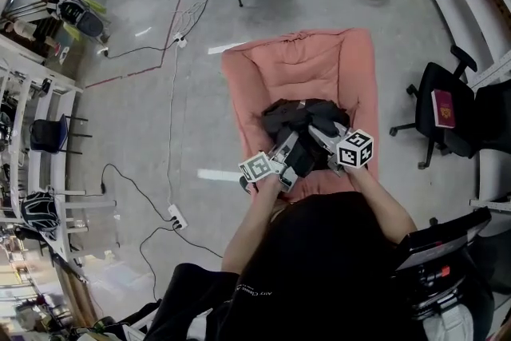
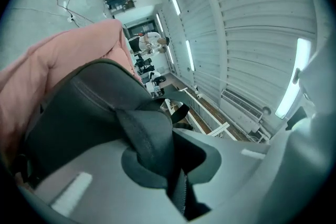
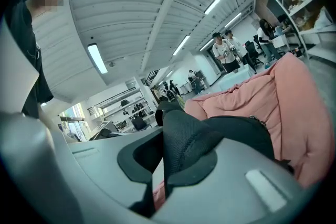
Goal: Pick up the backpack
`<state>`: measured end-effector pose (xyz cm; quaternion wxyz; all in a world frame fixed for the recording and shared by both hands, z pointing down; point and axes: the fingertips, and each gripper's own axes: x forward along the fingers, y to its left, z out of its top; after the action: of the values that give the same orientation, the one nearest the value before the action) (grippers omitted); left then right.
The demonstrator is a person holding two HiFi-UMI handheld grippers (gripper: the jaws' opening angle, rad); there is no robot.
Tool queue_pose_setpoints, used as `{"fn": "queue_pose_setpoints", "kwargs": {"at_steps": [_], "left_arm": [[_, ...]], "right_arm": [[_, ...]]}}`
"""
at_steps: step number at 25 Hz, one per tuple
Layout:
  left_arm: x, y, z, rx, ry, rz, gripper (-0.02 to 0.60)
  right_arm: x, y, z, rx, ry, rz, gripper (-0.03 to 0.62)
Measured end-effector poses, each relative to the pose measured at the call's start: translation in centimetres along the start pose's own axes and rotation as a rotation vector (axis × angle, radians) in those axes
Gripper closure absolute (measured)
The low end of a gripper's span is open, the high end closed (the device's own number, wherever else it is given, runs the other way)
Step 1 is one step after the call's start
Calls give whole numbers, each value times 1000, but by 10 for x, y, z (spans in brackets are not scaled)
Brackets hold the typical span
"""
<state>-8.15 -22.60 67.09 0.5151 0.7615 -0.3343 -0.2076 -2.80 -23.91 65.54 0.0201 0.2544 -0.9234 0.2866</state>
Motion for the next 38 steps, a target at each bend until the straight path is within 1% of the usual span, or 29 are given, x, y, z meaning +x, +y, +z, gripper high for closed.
{"fn": "queue_pose_setpoints", "kwargs": {"at_steps": [4, 10, 18, 22, 27, 31, 36, 38], "left_arm": [[-5, 4, -2, 27, 9, 14, 552], [-11, 7, -1, 69, -26, 40, 549], [-10, 9, -1, 93, 2, 77, 549], [-7, 12, -4, 117, 30, 103, 549], [-15, 14, -6, 137, 61, 114, 549], [-15, 15, -8, 208, 97, 147, 551], [-14, 0, -8, 323, 108, 138, 551], [-14, -6, -8, 348, 105, 139, 551]], "right_arm": [[2, 3, -3, 7, -8, 8, 559], [5, 5, -5, -22, 13, 16, 554], [5, 4, -7, -25, 18, 9, 554], [5, 2, -7, -30, 22, 7, 554], [10, 8, -9, -34, 19, 3, 557], [9, 9, -1, -55, 26, -1, 562], [8, 15, 5, -94, 36, 20, 563], [7, 18, 7, -105, 43, 35, 564]]}}
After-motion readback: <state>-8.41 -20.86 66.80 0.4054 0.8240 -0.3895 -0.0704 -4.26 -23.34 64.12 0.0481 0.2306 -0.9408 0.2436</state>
